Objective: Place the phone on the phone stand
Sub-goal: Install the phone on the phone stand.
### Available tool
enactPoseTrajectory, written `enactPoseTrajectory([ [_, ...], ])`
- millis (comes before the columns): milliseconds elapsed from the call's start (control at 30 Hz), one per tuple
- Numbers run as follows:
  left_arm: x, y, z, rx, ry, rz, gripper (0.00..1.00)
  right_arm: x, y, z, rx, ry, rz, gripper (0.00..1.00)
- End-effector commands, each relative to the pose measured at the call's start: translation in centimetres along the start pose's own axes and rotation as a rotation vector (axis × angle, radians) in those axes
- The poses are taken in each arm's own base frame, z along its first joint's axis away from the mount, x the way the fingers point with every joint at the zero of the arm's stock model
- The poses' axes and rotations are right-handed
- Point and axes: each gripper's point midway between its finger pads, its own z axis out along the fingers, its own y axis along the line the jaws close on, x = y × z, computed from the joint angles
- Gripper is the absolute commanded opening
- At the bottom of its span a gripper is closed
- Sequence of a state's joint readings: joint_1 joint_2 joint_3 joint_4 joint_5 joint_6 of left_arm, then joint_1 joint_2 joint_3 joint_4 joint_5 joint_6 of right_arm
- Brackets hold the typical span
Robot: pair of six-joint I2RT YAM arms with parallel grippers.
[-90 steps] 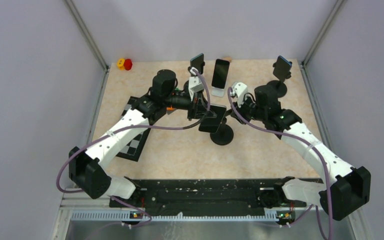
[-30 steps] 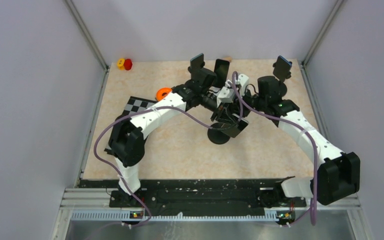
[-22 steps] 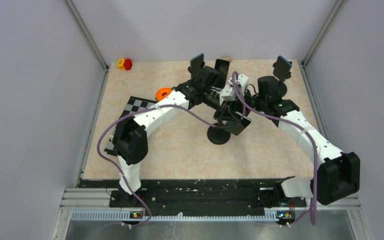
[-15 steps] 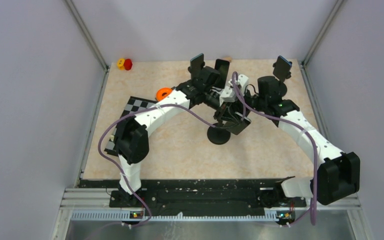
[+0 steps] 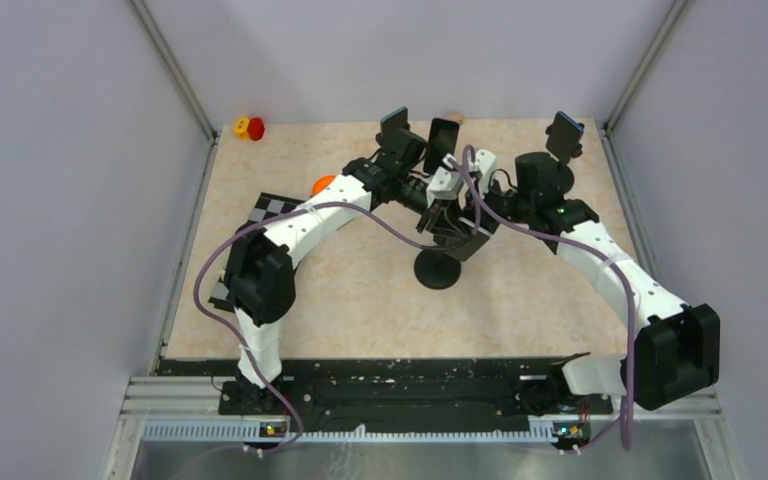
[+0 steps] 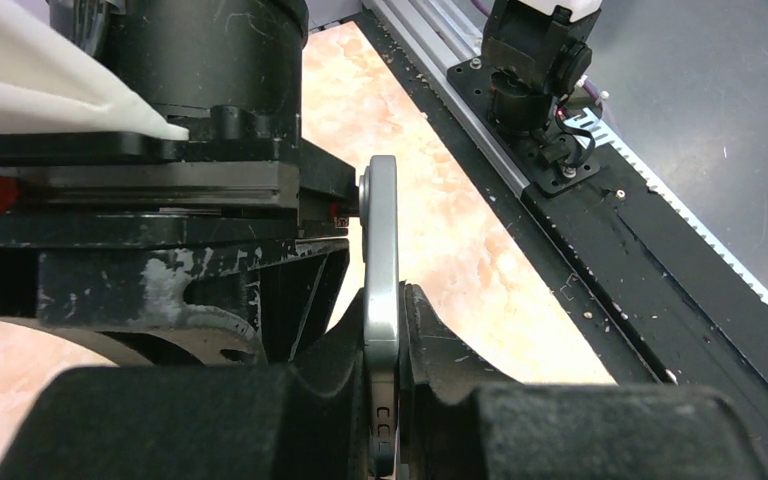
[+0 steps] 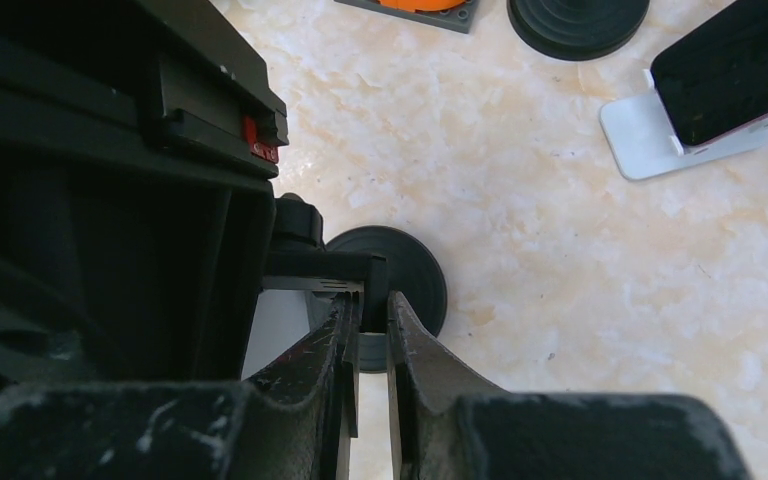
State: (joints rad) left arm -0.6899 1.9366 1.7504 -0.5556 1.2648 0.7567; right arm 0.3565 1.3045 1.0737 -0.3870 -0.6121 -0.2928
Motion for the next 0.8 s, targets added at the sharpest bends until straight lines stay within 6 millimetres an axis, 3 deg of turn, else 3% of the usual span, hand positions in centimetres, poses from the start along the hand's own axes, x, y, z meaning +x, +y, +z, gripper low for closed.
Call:
enactPoseTrajectory([
  [0,-2.5,0.7,-1.0,-0.001,-0.045,0.108,0.00,0.3,0.8,0.0,-0.042,0.000,-0.011,0.00],
  [267,-2.7,0.6,-1.8,-0.036,-0.048,0.069,0.00,0.9,0.4,0.0,-0.014,0.010,-0.008,0.00],
  [767,-3.1,2.4,-4.3,-0.250,-0.127,-0.069,0.00,1.3,-0.8,-0.4,0.058,-0.013,0.019,0.00],
])
